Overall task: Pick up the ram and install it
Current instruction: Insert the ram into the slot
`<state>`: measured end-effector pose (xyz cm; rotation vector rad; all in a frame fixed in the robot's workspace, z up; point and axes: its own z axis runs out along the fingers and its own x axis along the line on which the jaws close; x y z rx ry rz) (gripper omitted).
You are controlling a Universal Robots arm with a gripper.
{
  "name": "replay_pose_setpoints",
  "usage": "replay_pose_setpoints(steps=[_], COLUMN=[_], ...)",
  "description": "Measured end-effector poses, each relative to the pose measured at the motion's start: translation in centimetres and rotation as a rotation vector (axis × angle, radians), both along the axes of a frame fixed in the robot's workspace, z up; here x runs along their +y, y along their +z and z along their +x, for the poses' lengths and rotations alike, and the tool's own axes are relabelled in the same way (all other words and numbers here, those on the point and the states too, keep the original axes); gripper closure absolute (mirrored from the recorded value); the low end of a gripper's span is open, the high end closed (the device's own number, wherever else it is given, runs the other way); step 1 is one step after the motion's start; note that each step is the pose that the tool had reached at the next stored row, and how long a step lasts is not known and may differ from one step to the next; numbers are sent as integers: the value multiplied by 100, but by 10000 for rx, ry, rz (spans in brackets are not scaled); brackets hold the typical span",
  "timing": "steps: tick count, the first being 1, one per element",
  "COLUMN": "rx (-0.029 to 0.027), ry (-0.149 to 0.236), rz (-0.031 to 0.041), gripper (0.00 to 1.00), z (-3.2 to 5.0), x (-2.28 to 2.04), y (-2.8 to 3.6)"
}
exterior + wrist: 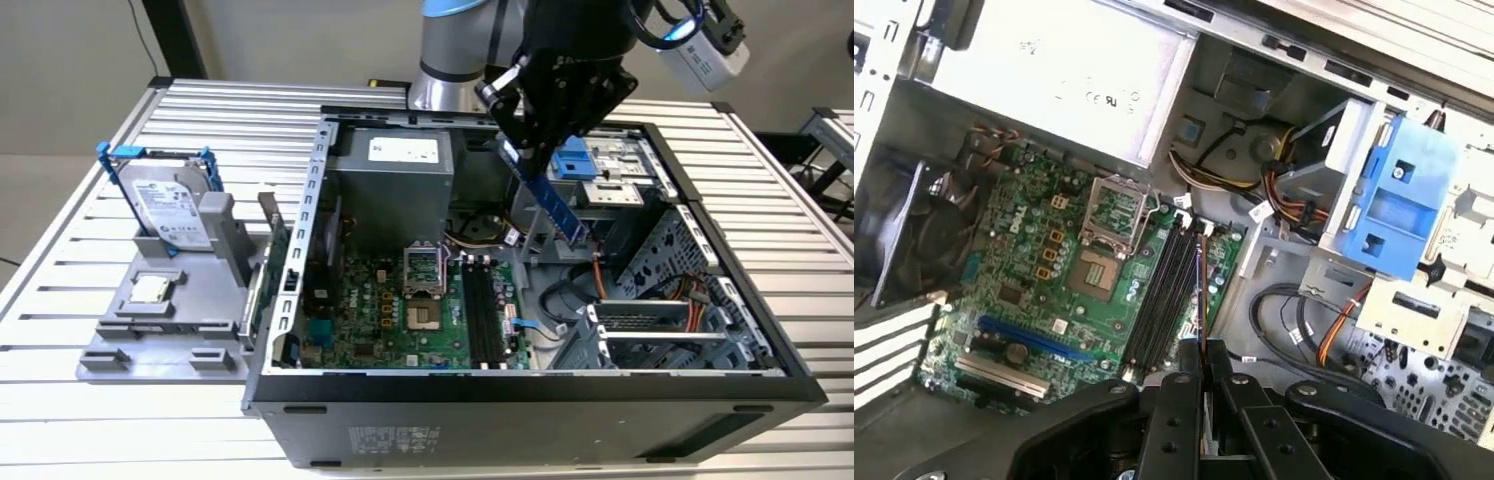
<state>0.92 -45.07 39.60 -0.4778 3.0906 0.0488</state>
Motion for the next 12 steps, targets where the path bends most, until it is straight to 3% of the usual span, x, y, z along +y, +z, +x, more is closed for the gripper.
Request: replay_pose_setpoints(steps=[12], rx=[0], ry=[-1661], rz=[1], gripper=[100], z=[0], x=[0], y=[-1])
